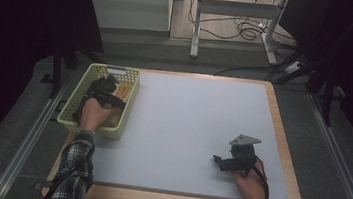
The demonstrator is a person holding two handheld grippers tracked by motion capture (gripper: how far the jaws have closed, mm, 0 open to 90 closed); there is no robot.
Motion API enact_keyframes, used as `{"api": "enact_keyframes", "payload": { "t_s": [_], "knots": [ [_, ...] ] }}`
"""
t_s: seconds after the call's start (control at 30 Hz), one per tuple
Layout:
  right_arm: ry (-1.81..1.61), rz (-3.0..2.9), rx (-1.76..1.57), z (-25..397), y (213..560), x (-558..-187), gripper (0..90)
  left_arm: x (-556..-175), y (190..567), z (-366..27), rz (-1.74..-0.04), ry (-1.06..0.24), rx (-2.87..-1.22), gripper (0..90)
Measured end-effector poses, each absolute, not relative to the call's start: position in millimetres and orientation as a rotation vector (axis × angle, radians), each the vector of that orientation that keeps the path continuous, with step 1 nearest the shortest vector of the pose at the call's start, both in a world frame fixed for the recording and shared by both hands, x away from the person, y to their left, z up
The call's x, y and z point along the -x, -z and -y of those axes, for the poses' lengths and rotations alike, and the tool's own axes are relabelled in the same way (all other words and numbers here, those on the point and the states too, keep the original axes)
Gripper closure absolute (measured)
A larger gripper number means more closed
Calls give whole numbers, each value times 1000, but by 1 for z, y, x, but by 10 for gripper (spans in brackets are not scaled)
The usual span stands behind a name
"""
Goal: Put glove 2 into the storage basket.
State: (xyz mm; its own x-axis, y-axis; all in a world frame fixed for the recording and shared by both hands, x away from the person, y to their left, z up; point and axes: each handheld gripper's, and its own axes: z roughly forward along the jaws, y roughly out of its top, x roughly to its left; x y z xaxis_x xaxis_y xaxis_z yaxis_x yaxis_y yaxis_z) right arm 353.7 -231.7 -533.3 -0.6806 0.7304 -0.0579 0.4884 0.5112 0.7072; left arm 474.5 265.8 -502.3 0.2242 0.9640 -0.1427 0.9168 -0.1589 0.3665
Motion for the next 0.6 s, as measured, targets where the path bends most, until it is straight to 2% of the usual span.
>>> {"api": "enact_keyframes", "payload": {
  "t_s": [0.17,0.3,0.47,0.57,0.6],
  "knots": [
    [-964,-2408,-1013,232,533,-354,56,-466,482,-267,-1654,-209,-2126,101],
    [-964,-2408,-1013,232,533,-354,57,-459,463,-276,-1651,-311,-2087,141],
    [-967,-2406,-1014,232,533,-354,57,-453,453,-292,-1681,-451,-2069,441],
    [-966,-2407,-1014,232,533,-354,57,-452,458,-297,-1704,-476,-2090,671],
    [-967,-2407,-1014,232,533,-354,57,-453,462,-298,-1713,-471,-2094,710]
  ]
}}
